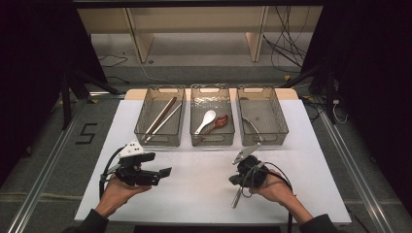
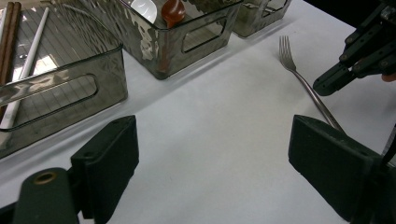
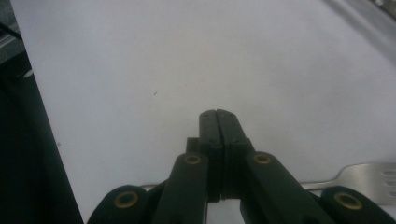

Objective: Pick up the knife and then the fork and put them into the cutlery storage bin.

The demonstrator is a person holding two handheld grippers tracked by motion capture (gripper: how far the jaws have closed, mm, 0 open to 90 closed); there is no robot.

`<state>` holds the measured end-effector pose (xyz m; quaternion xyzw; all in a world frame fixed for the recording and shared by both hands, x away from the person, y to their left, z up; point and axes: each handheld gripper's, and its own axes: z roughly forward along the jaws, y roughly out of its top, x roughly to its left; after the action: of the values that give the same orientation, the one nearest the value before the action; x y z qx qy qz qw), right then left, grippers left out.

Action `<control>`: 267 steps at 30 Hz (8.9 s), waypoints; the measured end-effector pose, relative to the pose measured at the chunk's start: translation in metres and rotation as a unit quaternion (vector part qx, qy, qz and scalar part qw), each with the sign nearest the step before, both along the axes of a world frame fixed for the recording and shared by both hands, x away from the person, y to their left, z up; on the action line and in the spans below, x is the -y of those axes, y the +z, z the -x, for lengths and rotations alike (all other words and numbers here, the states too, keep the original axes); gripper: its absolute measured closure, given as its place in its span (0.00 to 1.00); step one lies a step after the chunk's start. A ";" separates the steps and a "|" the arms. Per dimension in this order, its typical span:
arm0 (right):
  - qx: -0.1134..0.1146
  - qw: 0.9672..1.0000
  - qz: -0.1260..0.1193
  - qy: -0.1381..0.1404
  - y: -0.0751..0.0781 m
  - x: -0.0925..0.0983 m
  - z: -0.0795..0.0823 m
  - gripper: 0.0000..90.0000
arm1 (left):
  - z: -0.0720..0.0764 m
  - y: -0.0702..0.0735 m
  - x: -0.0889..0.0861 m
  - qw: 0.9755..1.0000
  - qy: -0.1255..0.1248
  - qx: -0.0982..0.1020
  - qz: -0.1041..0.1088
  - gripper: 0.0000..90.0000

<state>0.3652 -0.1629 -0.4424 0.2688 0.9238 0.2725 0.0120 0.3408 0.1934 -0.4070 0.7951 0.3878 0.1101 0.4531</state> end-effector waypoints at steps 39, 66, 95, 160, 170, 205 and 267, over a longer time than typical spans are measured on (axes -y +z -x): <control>-0.052 0.992 0.106 0.031 -0.017 0.010 0.016 1.00 | 0.000 0.000 0.000 1.000 -0.001 -0.001 -0.001 0.17; -0.063 0.981 0.175 -0.064 -0.010 0.082 0.008 1.00 | 0.000 0.000 0.000 1.000 -0.003 -0.002 -0.001 0.17; -0.027 0.980 0.180 -0.086 0.000 0.065 -0.029 0.52 | 0.000 0.000 0.001 1.000 -0.002 -0.002 0.002 0.17; 0.015 0.994 0.083 -0.074 0.035 0.072 -0.035 0.94 | 0.000 0.001 -0.001 1.000 -0.001 0.001 0.004 0.17; 0.027 0.993 0.060 -0.093 0.047 0.077 -0.044 0.94 | 0.000 0.001 -0.001 1.000 0.002 0.001 0.006 0.17; 0.069 0.979 -0.027 -0.191 0.094 0.087 -0.106 0.94 | 0.000 0.002 -0.003 1.000 0.004 0.004 0.013 0.18; 0.016 0.947 -0.014 -0.321 0.056 0.086 -0.188 0.83 | 0.001 0.003 -0.005 1.000 0.003 0.010 0.025 0.18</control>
<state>0.5532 -0.2490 -0.3869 0.5466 0.7845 0.2716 0.1094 0.3397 0.1981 -0.4041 0.7814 0.3881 0.1093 0.4762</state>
